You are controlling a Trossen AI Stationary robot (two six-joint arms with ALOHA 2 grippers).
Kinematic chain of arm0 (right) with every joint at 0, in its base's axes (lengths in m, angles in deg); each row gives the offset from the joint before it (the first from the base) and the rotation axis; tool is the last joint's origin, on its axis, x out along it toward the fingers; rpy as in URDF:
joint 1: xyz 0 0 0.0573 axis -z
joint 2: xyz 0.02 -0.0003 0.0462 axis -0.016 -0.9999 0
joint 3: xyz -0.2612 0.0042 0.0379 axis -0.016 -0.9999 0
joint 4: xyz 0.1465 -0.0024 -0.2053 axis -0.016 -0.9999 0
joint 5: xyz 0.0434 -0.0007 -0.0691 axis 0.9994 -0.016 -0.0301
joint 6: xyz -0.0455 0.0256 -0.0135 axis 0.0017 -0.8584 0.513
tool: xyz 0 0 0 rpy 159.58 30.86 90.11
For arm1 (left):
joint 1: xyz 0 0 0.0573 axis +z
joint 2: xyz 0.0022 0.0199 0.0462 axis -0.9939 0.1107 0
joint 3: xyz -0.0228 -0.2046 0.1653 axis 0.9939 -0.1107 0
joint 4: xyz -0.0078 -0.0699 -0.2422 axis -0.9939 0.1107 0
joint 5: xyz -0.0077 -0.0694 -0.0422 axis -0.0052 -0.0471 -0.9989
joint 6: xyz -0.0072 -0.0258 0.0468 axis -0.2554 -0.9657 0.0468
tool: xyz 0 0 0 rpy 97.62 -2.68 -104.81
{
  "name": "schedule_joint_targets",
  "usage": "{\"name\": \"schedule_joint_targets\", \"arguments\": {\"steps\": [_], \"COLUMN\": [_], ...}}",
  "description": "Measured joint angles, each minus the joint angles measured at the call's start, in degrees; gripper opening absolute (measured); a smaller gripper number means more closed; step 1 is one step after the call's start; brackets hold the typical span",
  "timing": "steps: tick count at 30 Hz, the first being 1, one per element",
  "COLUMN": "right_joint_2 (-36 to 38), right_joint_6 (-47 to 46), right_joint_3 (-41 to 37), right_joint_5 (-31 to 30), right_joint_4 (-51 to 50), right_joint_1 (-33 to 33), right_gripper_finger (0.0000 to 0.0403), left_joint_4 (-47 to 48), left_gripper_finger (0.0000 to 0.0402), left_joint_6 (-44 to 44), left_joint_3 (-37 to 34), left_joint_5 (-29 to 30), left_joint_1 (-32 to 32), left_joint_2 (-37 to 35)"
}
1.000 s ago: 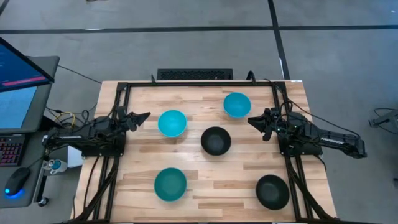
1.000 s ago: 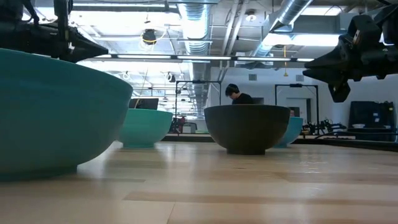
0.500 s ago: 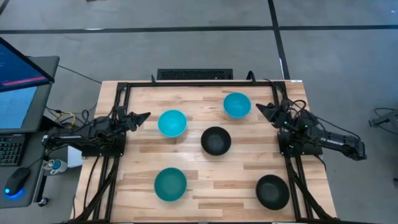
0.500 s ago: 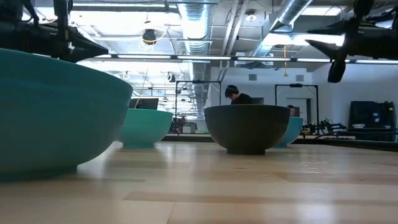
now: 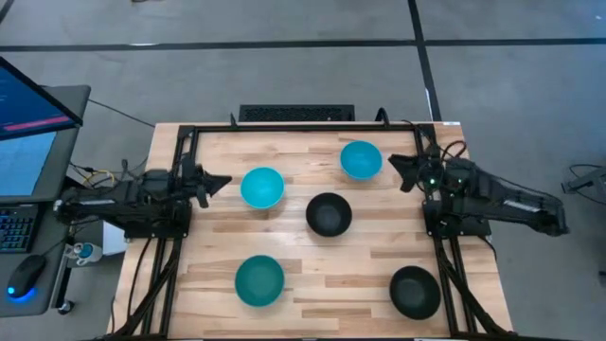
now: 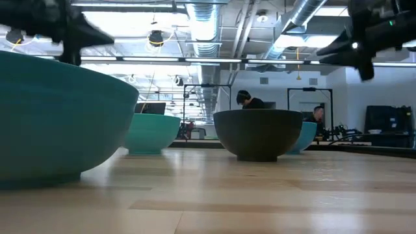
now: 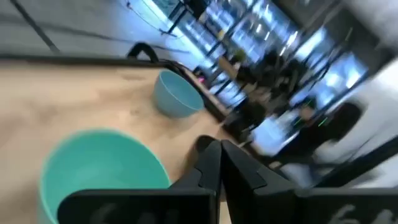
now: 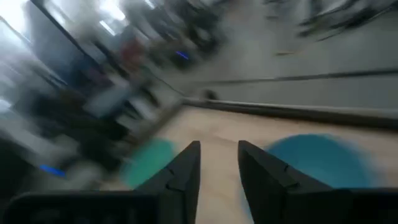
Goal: Nest bowls inside each other
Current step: Stack the light blue bowl on top of the top black bowl
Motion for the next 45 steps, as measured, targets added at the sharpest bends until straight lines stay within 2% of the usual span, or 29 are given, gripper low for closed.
{"name": "schedule_joint_targets", "arguments": {"steps": [3, 6, 10, 13, 16, 21, 27, 32, 34, 39, 42, 45], "right_joint_2": [-7.4, -14.4, -20.85, -23.54, -25.05, -25.35, -25.33, -25.66, -25.76, -25.77, -25.77, -25.96], "right_joint_6": [6.19, 8.15, 7.6, 5.99, 4.02, -1.6, -6.04, -7.82, -7.8, -7.75, -7.38, -7.34], "right_joint_3": [7.96, 13.0, 16.44, 17.71, 17.92, 18.02, 18.02, 18.02, 18.02, 18.02, 18.02, 18.03], "right_joint_5": [-5.47, -10.28, -12.12, -12.08, -12.02, -11.44, -13.02, -16.48, -17.72, -18.0, -17.85, -17.84], "right_joint_4": [-8.44, -14.23, -18.09, -18.26, -19.1, -20.05, -19.32, -19.1, -18.97, -16.63, -15.72, -15.69], "right_joint_1": [-0.04, -0.02, -0.02, -0.02, -0.02, -0.56, -2.04, -2.38, -2.38, -2.38, -2.38, -2.38], "right_gripper_finger": [0.0156, 0.0171, 0.0185, 0.0192, 0.02, 0.0224, 0.0271, 0.0307, 0.0318, 0.0331, 0.0332, 0.0332], "left_joint_4": [10.42, 25.08, 40.14, 42.7, 42.05, 41.98, 41.75, 41.64, 43.47, 55.53, 55.14, 51.93], "left_gripper_finger": [0.0, 0.0, 0.0, 0.0, 0.0, 0.0, 0.0005, 0.0047, 0.0073, 0.012, 0.0125, 0.0126], "left_joint_6": [9.33, 18.43, 32.1, 41.45, 48.89, 54.37, 53.02, 46.5, 44.13, 43.8, 45.49, 47.88], "left_joint_3": [11.15, 21.15, 31.19, 36.48, 39.96, 41.92, 41.96, 41.99, 42.71, 50.21, 54.93, 55.01], "left_joint_5": [-2.46, -6.44, -10.51, -14.69, -16.97, -17.15, -18.71, -24.74, -25.09, -16.98, -14.08, -12.74], "left_joint_1": [0.57, 1.48, 2.39, 2.91, 3.26, 3.5, 3.49, 3.49, 3.47, 2.38, 0.69, -0.24], "left_joint_2": [11.7, 27.35, 48.23, 59.04, 65.12, 68.98, 68.45, 68.47, 68.5, 68.4, 66.6, 65.96]}}
